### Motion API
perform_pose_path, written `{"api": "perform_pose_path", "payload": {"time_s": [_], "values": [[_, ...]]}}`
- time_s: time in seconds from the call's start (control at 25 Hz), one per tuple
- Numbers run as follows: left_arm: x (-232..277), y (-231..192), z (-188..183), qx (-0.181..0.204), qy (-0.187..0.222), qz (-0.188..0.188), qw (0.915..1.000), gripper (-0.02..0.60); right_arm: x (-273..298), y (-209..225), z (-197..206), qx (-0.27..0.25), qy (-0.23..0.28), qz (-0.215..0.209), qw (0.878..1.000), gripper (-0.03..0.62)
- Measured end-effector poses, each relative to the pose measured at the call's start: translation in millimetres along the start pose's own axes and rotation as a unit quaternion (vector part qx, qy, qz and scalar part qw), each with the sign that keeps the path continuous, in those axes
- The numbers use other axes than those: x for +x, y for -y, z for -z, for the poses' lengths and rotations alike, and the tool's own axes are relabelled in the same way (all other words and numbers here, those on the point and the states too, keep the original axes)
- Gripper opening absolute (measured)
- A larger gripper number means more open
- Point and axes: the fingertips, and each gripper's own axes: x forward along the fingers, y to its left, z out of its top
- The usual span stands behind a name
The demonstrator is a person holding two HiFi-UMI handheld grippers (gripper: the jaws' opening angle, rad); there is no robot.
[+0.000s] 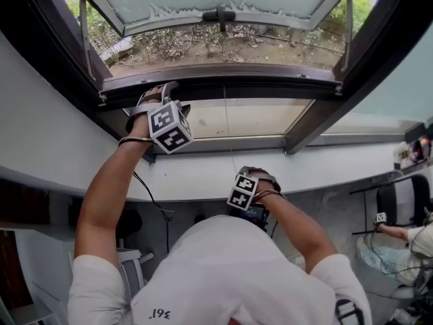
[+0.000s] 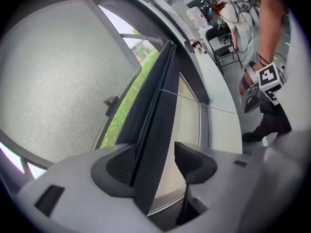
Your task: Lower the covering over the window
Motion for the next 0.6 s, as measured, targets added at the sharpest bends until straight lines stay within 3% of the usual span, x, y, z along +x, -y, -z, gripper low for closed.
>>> {"api": "perform_pose_path", "payload": {"time_s": [0.2,0.36,0.48,0.6], "values": [[-11.5,-6.1,-9.7,-0.057,0.046,-0.019,0.9971,0.26,0.7,4.1,1.3,0.0,0.002,0.007,1.0,0.029],[-27.6,-1.7,-19.2,-0.126,0.092,-0.03,0.9873,0.259,-0.3,11.5,0.2,0.007,0.013,0.023,1.0,0.029],[-41.0,10.8,-24.8,-0.215,0.14,-0.024,0.9662,0.259,-0.7,19.2,-1.8,0.022,0.026,0.036,0.999,0.03],[-55.4,29.2,-27.3,-0.309,0.188,-0.006,0.9322,0.259,-1.7,24.9,-4.5,0.04,0.038,0.046,0.997,0.031]]}}
